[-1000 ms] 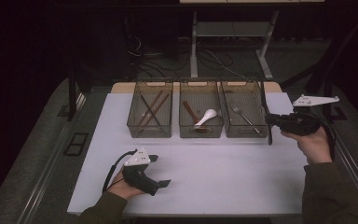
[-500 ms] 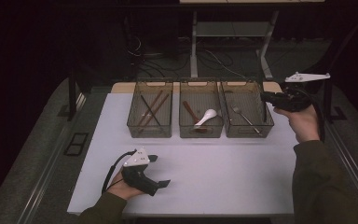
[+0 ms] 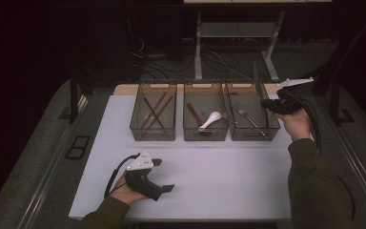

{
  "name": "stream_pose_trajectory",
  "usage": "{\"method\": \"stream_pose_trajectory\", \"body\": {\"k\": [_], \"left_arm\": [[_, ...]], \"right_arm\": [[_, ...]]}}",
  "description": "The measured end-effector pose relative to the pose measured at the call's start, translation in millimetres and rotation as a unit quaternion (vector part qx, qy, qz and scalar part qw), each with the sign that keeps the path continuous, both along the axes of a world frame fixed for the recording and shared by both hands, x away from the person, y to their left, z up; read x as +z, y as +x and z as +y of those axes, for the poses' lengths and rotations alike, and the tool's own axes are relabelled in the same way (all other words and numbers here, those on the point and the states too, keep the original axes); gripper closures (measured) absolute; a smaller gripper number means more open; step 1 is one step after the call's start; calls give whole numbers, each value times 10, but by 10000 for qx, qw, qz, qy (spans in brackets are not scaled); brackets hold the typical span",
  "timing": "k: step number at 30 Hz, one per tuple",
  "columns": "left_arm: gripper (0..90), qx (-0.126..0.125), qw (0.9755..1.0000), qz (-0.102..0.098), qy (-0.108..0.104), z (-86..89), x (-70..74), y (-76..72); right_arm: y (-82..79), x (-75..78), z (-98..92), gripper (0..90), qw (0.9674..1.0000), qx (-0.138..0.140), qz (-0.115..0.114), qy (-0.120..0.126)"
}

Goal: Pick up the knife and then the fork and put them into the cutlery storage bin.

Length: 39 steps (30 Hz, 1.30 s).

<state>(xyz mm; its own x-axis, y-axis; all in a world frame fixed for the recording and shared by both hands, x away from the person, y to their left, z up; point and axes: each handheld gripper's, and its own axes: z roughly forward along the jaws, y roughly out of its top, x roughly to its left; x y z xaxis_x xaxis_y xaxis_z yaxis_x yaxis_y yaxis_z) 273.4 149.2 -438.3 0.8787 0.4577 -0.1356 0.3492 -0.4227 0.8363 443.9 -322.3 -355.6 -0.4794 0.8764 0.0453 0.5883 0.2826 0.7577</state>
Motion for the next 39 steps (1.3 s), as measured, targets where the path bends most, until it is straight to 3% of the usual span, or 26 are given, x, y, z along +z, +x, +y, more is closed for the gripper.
{"method": "stream_pose_trajectory", "body": {"k": [7, 10, 15, 17, 24, 27, 39], "left_arm": [[0, -23, 10000, 7, -3, -6, -5, 2], [0, -23, 10000, 4, -11, -9, -6, -1], [0, -26, 10000, 0, 3, -12, -3, -4], [0, -33, 10000, 1, 5, -11, -2, -2], [0, -12, 10000, 18, 21, -15, -9, 8], [0, 10, 10000, 19, 26, -9, -8, 20], [0, 37, 10000, 11, 51, 7, -7, 16]], "right_arm": [[85, -241, 9, 805, 9976, -10, 537, -444], [103, -299, 26, 805, 9963, 53, 698, -498], [111, -335, 89, 788, 9943, 50, 754, -758], [108, -335, 102, 707, 9942, 29, 718, -801], [24, -264, 11, 513, 9979, -107, 570, -300], [-37, -228, -15, 449, 9985, -134, 462, -250], [-377, -166, -43, 285, 9997, -89, -32, 204]]}}
